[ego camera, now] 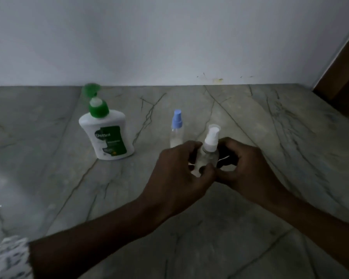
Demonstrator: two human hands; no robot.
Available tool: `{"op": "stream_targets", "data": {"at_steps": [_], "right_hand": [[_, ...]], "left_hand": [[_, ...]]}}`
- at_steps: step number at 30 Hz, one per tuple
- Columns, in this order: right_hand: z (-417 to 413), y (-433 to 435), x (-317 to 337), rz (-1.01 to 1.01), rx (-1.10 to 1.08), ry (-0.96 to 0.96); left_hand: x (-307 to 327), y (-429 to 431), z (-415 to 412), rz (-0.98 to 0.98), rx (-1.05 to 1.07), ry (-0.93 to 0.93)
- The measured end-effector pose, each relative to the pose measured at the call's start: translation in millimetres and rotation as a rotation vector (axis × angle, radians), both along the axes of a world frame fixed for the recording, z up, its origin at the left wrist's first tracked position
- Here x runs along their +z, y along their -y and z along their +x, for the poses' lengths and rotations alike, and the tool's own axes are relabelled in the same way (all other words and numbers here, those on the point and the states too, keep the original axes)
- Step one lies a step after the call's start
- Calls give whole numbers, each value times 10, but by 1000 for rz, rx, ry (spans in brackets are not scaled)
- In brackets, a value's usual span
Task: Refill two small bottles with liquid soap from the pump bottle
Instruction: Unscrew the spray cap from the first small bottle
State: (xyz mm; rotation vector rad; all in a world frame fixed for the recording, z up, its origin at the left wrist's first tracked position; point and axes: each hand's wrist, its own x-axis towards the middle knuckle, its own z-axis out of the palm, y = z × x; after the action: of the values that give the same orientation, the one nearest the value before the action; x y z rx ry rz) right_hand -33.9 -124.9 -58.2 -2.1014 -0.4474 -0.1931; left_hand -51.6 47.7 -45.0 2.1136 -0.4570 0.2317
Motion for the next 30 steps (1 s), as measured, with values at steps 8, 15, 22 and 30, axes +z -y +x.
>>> {"op": "stream_targets", "data": {"at_steps": [8,15,22,30], "right_hand": [[-585,-146,-159,16,42,86],[-932,-398,-109,-72,-12,114],[-955,-478,23,-265,107,-43],[-878,-605,104,6,-12,344]], "left_hand": [[-200,-245,-625,24,72,96],[-225,-419,-924,-40,141,17],[-271,-528,-993,75,235,81],[-384,-576,-848,119,203,109]]}}
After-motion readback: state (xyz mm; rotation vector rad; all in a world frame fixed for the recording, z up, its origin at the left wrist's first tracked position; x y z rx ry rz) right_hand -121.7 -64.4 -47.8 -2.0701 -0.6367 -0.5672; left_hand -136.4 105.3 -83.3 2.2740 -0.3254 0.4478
